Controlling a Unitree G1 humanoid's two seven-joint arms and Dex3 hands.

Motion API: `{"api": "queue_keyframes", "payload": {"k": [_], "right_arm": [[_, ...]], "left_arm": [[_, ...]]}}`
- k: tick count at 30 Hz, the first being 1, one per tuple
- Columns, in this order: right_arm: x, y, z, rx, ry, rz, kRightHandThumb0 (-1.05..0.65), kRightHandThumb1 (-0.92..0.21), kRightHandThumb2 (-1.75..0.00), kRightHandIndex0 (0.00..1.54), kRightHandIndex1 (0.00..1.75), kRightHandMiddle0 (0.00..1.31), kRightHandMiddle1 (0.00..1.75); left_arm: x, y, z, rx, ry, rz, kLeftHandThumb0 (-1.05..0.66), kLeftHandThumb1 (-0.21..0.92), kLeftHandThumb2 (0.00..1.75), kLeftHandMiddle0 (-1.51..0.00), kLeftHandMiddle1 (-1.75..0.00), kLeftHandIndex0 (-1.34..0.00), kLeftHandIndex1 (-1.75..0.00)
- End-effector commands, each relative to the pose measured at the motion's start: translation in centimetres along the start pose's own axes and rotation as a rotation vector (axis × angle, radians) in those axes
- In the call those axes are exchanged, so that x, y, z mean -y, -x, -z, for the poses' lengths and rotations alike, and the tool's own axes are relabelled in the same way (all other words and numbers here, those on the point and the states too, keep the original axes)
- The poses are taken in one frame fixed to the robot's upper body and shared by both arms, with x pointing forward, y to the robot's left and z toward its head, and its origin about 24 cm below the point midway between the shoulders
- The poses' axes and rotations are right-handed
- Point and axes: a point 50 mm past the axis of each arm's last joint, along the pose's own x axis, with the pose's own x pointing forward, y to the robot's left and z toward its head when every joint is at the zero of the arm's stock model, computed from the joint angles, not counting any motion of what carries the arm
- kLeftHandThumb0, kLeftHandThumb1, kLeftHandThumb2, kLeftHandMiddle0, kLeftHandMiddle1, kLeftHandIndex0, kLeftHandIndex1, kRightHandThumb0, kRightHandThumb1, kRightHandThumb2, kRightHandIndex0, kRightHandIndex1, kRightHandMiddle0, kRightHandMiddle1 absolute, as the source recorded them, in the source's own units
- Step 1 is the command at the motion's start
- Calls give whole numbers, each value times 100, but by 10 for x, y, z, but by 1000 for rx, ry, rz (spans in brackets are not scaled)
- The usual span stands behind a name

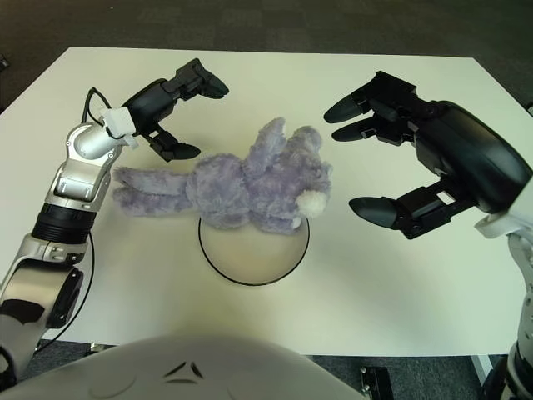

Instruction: Put the doll into the plate.

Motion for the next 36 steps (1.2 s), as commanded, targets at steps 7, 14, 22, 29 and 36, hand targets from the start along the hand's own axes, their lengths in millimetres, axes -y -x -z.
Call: {"api": "queue_keyframes", "payload": {"k": [7, 14, 22, 29, 36], "right_arm": [[0, 1, -2, -9, 13, 3, -40, -28, -105, 38, 64, 8, 117], [0, 1, -2, -9, 13, 3, -40, -28, -105, 38, 64, 8, 117], [0, 1, -2, -8, 13, 3, -40, -28, -105, 38, 64, 8, 117], [0, 1, -2, -8, 13, 3, -40, -28, -105, 38, 65, 8, 117], [0, 1, -2, -8, 13, 3, -40, -28, -105, 38, 65, 8, 117]], "left_arm": [[-10, 4, 5, -24, 46, -174, -37, 35, 105, -22, -114, -8, -129], [-13, 8, 12, -43, 78, -262, -30, 39, 108, -31, -124, -12, -138], [-17, 14, 18, -81, 109, -322, -30, 42, 109, -34, -123, -13, -145], [-17, 17, 24, -97, 121, -380, -32, 50, 100, -34, -125, -19, -153], [-16, 22, 34, -127, 159, -481, -4, 68, 78, -45, -147, -23, -170]]}}
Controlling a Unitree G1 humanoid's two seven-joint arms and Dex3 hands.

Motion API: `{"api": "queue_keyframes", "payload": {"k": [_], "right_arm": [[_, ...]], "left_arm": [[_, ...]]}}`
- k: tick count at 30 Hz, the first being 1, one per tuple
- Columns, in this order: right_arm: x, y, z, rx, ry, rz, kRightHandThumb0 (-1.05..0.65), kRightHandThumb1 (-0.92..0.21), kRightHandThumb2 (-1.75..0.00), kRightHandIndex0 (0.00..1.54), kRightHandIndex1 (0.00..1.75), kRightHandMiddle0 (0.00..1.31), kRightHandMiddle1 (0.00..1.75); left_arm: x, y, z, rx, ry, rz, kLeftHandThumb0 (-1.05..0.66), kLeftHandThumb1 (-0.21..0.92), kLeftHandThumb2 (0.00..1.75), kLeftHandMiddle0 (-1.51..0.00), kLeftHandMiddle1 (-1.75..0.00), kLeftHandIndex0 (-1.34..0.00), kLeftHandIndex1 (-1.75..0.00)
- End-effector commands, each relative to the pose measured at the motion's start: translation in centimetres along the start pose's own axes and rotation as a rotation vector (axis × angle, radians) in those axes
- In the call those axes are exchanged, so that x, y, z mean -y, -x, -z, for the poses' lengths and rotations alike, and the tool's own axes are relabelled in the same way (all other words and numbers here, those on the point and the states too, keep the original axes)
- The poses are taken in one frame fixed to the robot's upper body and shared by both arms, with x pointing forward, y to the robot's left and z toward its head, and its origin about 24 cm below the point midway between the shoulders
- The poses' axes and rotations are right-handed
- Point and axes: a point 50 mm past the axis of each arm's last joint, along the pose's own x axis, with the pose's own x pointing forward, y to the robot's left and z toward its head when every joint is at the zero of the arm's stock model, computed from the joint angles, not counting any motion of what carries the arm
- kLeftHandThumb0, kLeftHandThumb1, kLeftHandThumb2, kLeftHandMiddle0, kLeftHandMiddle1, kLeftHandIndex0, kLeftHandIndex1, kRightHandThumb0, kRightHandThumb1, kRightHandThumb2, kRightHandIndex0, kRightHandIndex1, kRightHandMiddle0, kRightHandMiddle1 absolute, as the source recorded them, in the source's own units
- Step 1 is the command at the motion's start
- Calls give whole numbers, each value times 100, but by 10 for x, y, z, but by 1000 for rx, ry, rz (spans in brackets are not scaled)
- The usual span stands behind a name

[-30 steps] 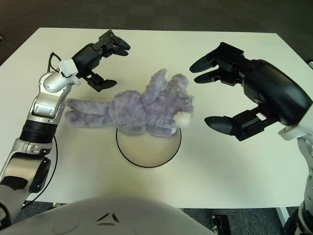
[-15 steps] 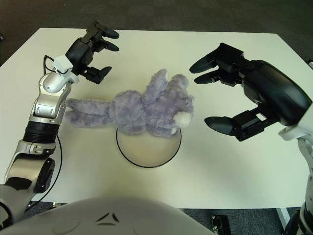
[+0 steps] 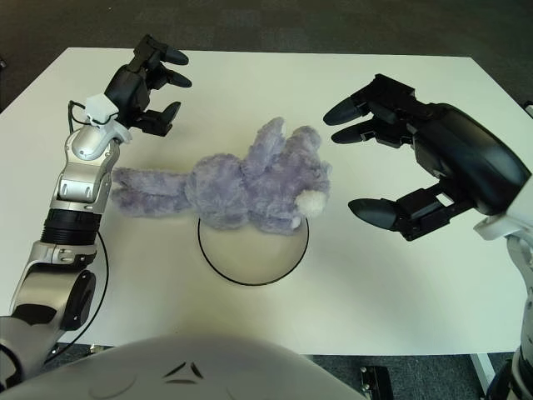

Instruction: Put the doll into the plate.

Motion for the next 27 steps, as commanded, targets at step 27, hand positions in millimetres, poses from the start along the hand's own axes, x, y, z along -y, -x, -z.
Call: {"api": "queue_keyframes", "payload": {"k": [27], "right_arm": [[-2, 0, -4, 6, 17, 1, -40, -28, -105, 38, 65, 8, 117]], "left_arm": [[-7, 13, 41, -159, 115, -298, -1, 42, 113, -61, -156, -36, -171]]}}
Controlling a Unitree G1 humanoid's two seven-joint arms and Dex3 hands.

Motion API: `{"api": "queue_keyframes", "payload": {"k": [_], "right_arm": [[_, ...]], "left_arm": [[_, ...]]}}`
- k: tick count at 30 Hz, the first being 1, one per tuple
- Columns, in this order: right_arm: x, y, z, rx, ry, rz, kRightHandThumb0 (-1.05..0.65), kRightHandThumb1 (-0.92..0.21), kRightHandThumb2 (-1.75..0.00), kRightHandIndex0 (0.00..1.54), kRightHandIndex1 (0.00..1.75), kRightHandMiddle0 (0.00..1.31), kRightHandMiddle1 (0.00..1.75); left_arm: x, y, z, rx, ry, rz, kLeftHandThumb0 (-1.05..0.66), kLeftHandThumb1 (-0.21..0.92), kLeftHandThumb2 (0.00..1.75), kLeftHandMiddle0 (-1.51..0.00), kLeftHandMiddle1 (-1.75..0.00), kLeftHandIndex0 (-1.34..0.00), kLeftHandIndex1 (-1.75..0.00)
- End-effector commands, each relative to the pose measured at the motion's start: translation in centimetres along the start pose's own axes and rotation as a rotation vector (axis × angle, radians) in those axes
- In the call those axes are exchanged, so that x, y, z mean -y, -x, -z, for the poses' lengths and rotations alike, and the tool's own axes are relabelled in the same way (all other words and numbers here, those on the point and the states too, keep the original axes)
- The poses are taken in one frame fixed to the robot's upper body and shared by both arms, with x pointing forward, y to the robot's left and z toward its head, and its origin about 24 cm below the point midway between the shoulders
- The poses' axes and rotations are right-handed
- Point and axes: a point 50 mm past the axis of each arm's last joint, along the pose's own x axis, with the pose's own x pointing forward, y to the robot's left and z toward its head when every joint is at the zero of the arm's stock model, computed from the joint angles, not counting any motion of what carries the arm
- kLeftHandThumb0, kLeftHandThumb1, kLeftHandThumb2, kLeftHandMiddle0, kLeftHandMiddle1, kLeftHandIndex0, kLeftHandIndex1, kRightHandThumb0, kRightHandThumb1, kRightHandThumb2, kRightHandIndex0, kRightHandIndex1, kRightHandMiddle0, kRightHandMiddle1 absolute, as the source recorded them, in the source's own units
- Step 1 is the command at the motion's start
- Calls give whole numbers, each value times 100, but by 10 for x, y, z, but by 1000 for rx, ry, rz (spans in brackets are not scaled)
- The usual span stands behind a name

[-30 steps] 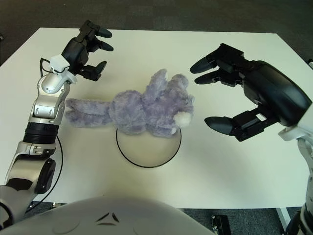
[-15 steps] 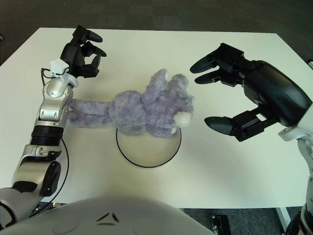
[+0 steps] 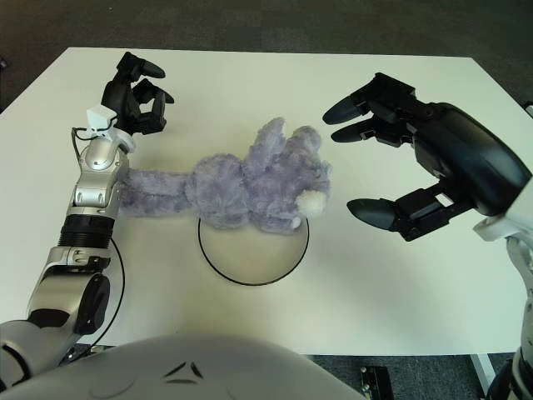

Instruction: Put the doll into the plate.

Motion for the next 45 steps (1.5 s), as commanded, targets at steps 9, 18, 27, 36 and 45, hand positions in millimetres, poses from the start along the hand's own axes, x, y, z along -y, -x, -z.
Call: {"api": "queue_keyframes", "payload": {"k": [9, 18, 27, 36, 45], "right_arm": [[-21, -75, 127, -159, -513, 671, -7, -61, -83, 39, 134, 26, 165], [-32, -93, 128, -148, -476, 671, -1, -84, -56, 35, 145, 21, 174], [-44, -115, 131, -141, -296, 696, -17, -92, -48, 24, 131, 21, 175], [-48, -119, 136, -124, -483, 759, -34, -92, -51, 25, 114, 20, 175], [-49, -116, 143, -140, -567, 780, -35, -92, -52, 31, 110, 20, 175]], "left_arm": [[1, -3, 8, -60, 41, -56, -1, 43, 113, -60, -158, -35, -171], [3, -5, 13, -92, 55, -64, -1, 43, 113, -59, -161, -34, -170], [6, -6, 16, -108, 67, -52, -1, 42, 116, -58, -162, -34, -172], [8, -6, 18, -122, 83, -44, -1, 41, 117, -60, -162, -33, -174], [9, -7, 22, -144, 100, -57, -1, 41, 118, -59, -163, -32, -174]]}}
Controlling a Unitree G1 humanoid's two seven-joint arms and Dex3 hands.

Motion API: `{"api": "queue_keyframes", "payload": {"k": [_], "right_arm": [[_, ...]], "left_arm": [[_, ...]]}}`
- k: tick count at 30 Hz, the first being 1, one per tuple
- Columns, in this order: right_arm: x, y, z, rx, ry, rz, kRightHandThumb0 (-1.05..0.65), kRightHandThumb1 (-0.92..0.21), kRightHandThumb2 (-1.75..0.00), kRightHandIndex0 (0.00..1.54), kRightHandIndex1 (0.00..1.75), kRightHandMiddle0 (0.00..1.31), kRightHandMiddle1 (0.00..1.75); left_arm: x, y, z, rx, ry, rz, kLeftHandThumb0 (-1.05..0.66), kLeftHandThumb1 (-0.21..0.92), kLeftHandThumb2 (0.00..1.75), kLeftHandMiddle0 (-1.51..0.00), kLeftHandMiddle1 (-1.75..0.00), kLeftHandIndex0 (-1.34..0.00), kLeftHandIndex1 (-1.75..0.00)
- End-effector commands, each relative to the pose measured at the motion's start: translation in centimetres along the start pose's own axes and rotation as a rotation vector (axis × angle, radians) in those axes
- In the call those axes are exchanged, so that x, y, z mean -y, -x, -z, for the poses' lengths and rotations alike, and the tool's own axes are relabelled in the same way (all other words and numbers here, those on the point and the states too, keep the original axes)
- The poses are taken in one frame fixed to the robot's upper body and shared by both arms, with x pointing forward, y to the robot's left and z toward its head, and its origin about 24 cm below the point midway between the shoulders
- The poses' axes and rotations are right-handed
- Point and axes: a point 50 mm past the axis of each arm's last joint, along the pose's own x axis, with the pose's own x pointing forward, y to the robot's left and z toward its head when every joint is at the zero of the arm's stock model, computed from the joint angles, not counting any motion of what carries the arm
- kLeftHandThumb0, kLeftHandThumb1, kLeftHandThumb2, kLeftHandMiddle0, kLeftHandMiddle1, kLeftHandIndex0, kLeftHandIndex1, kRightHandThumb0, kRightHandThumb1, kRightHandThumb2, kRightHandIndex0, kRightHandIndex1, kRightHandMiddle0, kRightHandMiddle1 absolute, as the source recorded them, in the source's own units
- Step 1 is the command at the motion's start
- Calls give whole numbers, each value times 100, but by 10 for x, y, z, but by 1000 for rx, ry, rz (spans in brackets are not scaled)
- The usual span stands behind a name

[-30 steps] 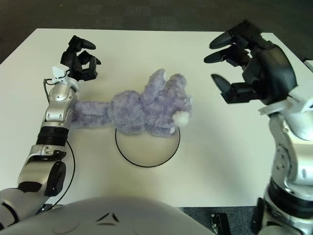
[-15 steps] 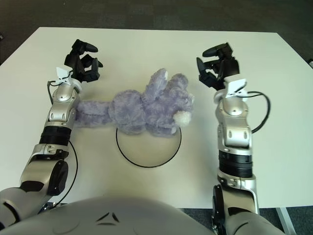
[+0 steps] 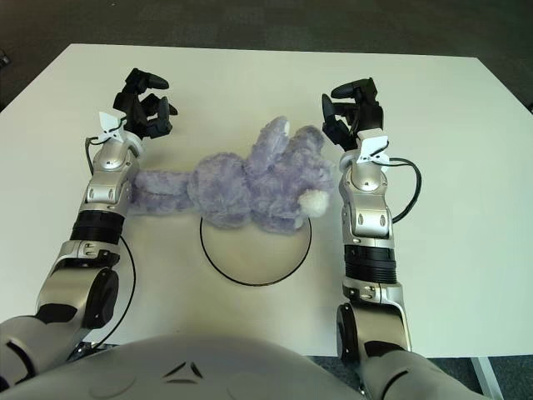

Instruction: Put the doll into the plate.

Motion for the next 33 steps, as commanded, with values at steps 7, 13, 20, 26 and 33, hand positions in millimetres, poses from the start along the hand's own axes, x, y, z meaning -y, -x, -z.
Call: {"api": "queue_keyframes", "payload": {"k": [7, 13, 20, 26, 33], "right_arm": [[5, -2, 8, -50, -80, 22, -35, -86, -60, 35, 106, 23, 175], [6, -2, 12, -74, -126, 15, -36, -84, -62, 36, 109, 24, 175], [7, 0, 17, -91, -154, 8, -36, -83, -65, 34, 116, 25, 175], [9, 0, 22, -95, -159, -1, -37, -78, -71, 33, 131, 28, 175], [11, 1, 28, -94, -151, -4, -37, -75, -76, 36, 143, 30, 175]], "left_arm": [[1, -3, 6, -24, 44, -16, -1, 41, 118, -58, -164, -33, -174], [-1, -4, 11, -41, 52, -19, -1, 41, 119, -58, -166, -33, -174], [-3, -4, 17, -54, 53, -28, -1, 40, 120, -58, -167, -33, -174], [-3, -3, 23, -57, 72, -41, -1, 40, 121, -58, -167, -33, -174], [-1, -2, 27, -48, 84, -42, -1, 39, 122, -59, -168, -34, -173]]}}
